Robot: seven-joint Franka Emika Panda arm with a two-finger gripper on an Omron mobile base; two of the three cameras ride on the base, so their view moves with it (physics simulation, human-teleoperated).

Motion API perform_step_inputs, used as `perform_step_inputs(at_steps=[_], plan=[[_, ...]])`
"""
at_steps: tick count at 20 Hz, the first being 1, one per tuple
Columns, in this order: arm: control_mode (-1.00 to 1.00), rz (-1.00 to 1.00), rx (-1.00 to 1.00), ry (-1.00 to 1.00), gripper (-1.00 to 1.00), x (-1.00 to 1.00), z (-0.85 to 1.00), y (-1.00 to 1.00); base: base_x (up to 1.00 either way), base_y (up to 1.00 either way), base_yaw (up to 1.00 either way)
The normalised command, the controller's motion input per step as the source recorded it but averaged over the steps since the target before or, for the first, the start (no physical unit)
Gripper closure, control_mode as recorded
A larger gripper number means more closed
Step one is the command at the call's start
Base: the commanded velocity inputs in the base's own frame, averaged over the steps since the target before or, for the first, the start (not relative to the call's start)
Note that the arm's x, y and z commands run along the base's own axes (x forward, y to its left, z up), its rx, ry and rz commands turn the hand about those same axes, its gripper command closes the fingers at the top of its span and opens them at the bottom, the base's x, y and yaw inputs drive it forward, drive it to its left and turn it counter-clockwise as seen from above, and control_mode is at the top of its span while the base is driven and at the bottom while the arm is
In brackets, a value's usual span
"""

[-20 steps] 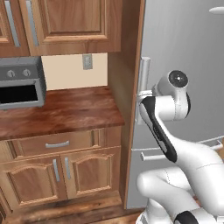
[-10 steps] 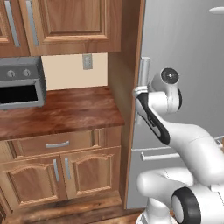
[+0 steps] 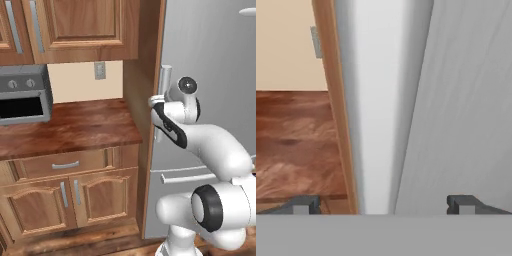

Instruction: Open the fridge, remove the pear, mushroom, and fish, and place them on any counter.

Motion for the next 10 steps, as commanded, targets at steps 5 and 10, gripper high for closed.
perform_step_inputs(at_steps=[5,10], plan=[[-1.0,0.0,0.0,-0.01,-1.0,0.57,-0.21,0.0,0.0,0.0,0.0],[-1.0,0.0,0.0,-0.04,-1.0,0.62,-0.18,0.0,0.0,0.0,0.0]])
